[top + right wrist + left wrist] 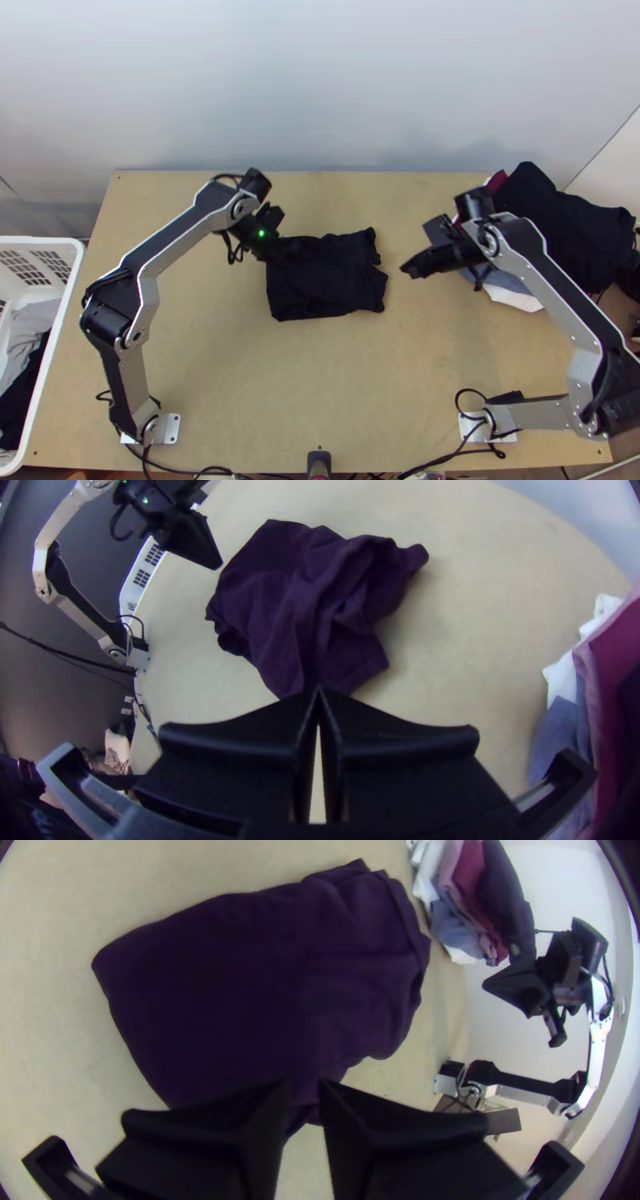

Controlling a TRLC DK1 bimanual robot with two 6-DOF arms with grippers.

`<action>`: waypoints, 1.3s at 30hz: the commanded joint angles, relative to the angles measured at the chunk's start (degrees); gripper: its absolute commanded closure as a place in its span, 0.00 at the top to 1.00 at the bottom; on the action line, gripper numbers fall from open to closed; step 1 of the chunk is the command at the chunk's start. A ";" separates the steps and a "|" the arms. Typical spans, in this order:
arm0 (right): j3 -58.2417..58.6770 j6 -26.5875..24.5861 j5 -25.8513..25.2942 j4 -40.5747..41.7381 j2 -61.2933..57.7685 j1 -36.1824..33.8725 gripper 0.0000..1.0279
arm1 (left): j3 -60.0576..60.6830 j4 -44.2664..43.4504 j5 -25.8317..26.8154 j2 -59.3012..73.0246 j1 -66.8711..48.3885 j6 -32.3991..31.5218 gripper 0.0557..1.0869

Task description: Fold the t-shirt

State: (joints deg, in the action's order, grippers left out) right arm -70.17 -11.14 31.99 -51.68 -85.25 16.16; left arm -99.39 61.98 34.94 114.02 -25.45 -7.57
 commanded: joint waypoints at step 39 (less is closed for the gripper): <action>-4.97 -2.49 3.78 5.10 -21.18 -5.00 0.08 | 18.10 -10.38 -10.24 -3.10 -4.78 -1.92 0.04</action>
State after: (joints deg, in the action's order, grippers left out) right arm -79.07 -13.58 35.77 -42.57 -113.08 15.51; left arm -81.73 50.43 24.73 112.46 -28.60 -9.80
